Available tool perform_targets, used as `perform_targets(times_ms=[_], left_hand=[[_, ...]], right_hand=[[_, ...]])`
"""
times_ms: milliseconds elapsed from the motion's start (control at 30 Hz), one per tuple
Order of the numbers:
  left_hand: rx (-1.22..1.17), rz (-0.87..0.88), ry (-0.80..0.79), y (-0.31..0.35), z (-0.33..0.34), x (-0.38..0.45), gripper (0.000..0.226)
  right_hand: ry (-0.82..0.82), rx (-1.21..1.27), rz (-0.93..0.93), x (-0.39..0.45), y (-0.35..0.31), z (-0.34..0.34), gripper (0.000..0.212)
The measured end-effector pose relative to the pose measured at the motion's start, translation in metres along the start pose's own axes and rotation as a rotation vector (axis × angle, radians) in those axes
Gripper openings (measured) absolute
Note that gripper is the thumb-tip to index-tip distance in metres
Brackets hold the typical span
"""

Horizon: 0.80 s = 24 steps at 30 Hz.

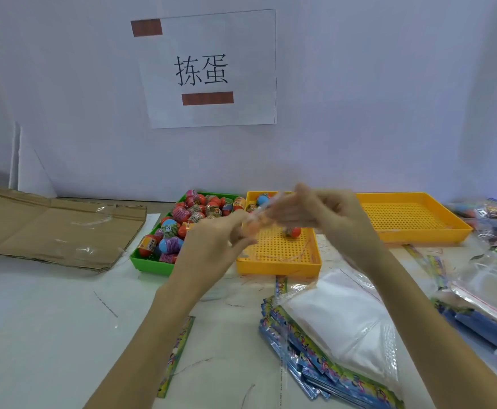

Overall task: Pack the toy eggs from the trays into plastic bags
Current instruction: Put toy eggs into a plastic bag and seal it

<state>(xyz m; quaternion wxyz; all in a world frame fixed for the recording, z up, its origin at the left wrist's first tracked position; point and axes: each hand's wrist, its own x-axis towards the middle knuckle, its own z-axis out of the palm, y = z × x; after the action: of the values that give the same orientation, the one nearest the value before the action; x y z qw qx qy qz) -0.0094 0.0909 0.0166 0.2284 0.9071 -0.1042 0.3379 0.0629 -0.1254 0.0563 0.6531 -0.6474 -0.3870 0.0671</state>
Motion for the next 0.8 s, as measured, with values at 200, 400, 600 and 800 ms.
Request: perform_targets(times_ms=[200,400,600,800], left_hand=[[-0.483,-0.501,-0.012,0.001,-0.004,0.002,0.034],[-0.595,-0.615,-0.136,0.0,-0.003,0.002,0.038],[-0.603,-0.585,-0.227,-0.002,0.0,0.0,0.047],[-0.613,-0.545,-0.269,-0.003,-0.001,0.0,0.045]], right_hand=[[0.339,-0.479,0.023,0.003,0.034,-0.015,0.023],[0.06,-0.953,0.187,-0.002,0.07,0.005,0.029],[0.159,-0.931,0.204,-0.002,0.063,0.016,0.017],[0.39,-0.432,0.057,0.002,0.044,0.02,0.051]])
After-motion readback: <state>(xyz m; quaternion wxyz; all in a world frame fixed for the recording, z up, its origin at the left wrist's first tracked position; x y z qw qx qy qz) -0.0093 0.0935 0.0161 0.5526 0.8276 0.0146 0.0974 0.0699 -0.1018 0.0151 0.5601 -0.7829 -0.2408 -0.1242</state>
